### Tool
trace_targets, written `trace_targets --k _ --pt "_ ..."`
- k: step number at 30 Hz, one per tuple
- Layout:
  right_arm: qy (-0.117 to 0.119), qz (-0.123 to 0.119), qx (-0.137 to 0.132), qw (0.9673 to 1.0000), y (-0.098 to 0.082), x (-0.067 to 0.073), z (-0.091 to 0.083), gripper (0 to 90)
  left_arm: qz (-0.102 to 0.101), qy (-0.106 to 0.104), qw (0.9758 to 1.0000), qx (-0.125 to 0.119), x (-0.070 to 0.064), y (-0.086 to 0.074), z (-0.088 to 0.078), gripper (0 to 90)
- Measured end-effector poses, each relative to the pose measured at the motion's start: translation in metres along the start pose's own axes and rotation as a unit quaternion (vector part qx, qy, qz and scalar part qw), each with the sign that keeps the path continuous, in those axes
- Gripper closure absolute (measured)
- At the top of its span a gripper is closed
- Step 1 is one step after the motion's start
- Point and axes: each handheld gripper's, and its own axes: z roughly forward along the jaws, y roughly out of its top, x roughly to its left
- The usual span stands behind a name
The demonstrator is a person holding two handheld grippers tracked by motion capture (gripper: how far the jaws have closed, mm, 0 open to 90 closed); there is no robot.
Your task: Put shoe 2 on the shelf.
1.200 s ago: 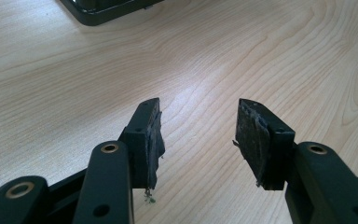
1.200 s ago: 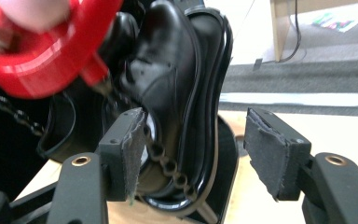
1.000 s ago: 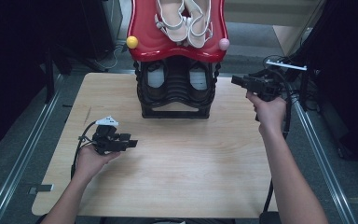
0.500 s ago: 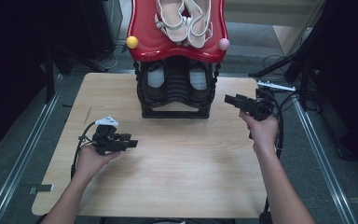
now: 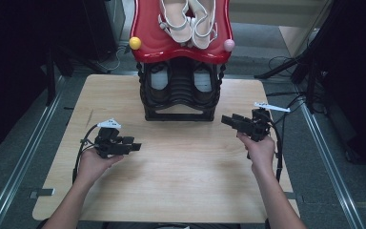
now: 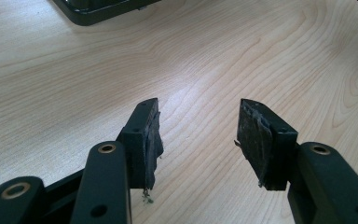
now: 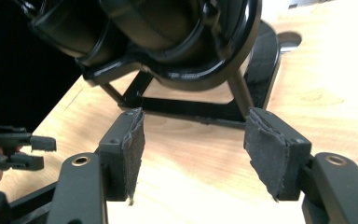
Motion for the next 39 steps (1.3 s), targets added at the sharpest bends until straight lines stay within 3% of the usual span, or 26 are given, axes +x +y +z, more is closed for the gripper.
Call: trace_targets --k 9,24,39 --pt "0.000 -0.004 -0.002 1.0000 -0.023 -0.003 0.012 39.7 0.000 -0.001 1.0000 -0.001 0.000 0.001 0.001 49.0" --pt "0.001 -0.018 0.011 0.9998 -0.044 -0.004 0.022 39.5 -0.002 -0.010 1.0000 0.000 -0.002 0.002 0.004 46.3" --pt "-0.002 -0.023 0.032 0.9992 -0.050 -0.007 0.029 39.5 -0.006 -0.014 0.9999 -0.003 -0.004 0.003 0.005 45.1"
